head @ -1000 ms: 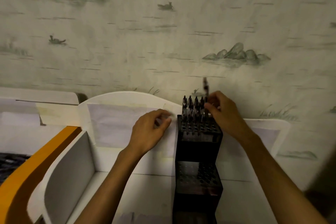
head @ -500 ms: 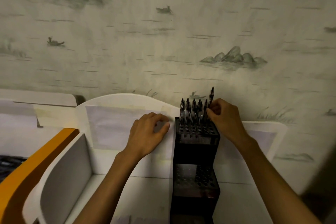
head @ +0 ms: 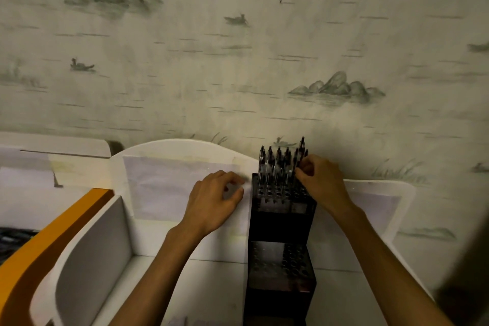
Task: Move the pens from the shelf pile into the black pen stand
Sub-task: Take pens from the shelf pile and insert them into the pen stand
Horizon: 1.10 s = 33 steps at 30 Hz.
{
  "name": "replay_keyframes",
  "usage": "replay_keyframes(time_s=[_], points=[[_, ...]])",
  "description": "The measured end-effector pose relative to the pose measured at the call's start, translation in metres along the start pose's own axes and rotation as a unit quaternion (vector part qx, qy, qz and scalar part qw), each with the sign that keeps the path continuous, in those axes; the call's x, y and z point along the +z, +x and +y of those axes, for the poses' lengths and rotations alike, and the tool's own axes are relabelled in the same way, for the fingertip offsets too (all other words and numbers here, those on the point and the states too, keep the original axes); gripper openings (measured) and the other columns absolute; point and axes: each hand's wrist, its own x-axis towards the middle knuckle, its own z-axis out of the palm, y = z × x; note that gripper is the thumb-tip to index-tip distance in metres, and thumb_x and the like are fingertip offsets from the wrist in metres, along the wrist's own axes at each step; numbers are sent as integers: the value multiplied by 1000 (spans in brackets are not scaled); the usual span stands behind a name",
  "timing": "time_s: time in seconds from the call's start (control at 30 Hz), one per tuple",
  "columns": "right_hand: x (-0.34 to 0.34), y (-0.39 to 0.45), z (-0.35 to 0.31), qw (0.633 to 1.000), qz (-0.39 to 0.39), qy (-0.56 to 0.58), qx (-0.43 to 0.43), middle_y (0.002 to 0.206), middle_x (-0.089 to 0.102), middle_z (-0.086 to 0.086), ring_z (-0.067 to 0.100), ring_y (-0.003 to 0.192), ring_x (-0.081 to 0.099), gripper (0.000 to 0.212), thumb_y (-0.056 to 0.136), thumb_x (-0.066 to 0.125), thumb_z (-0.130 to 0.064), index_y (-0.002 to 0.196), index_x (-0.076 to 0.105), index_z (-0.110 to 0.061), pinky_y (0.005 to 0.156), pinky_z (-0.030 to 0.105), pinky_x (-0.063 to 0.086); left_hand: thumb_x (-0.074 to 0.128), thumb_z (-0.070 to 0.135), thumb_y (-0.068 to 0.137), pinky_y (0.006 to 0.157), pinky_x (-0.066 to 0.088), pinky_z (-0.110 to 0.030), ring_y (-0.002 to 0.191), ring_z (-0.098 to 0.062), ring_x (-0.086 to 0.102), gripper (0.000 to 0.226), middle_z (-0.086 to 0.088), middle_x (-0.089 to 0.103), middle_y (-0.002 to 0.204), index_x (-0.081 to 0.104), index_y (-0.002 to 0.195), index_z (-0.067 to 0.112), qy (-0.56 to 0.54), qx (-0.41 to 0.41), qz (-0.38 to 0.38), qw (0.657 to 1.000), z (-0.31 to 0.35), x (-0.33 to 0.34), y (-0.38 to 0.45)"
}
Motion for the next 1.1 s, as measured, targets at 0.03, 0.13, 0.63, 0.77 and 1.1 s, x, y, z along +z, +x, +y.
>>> replay_keyframes(time_s=[0.03, 0.13, 0.63, 0.77, 1.1], points=[[2, 0, 2, 1000, -9, -7, 1, 84, 67, 1, 16, 75, 61, 15, 87, 70, -22, 97, 68, -11, 70, 24, 49, 49, 49, 88, 79, 53, -32, 86, -5, 60, 32, 14, 67, 102, 68, 109, 35, -1, -1, -1, 1000, 1, 0, 0], [7, -2, 7, 1000, -17, -25, -7, 88, 73, 4, 16, 76, 65, 15, 85, 73, -23, 96, 73, -12, 74, 29, 55, 48, 50, 88, 79, 54, -35, 86, -5, 60, 32, 14, 67, 103, 68, 109, 35, 2, -5, -3, 1000, 2, 0, -1], [7, -13, 14, 1000, -19, -20, 0, 86, 74, 7, 10, 66, 58, 12, 84, 74, -18, 92, 77, -9, 67, 19, 43, 51, 49, 91, 75, 51, -26, 87, -5, 61, 29, 14, 68, 105, 67, 110, 34, 27, -14, -3, 1000, 15, 0, -11], [-1, -19, 13, 1000, 7, -8, -7, 80, 72, 2, 8, 64, 58, 6, 83, 75, -19, 85, 73, -14, 58, 14, 40, 47, 52, 90, 78, 55, -30, 88, -3, 61, 34, 16, 68, 107, 66, 111, 34, 41, -27, 0, 999, 16, -2, -16], [15, -59, -35, 986, -85, 88, -111, 82, 64, -13, -1, 70, 58, 5, 86, 70, -20, 91, 69, -23, 63, 9, 46, 52, 48, 91, 87, 51, -35, 101, -6, 60, 27, 16, 65, 116, 63, 114, 38, 89, -61, 11, 994, 12, -24, -51]])
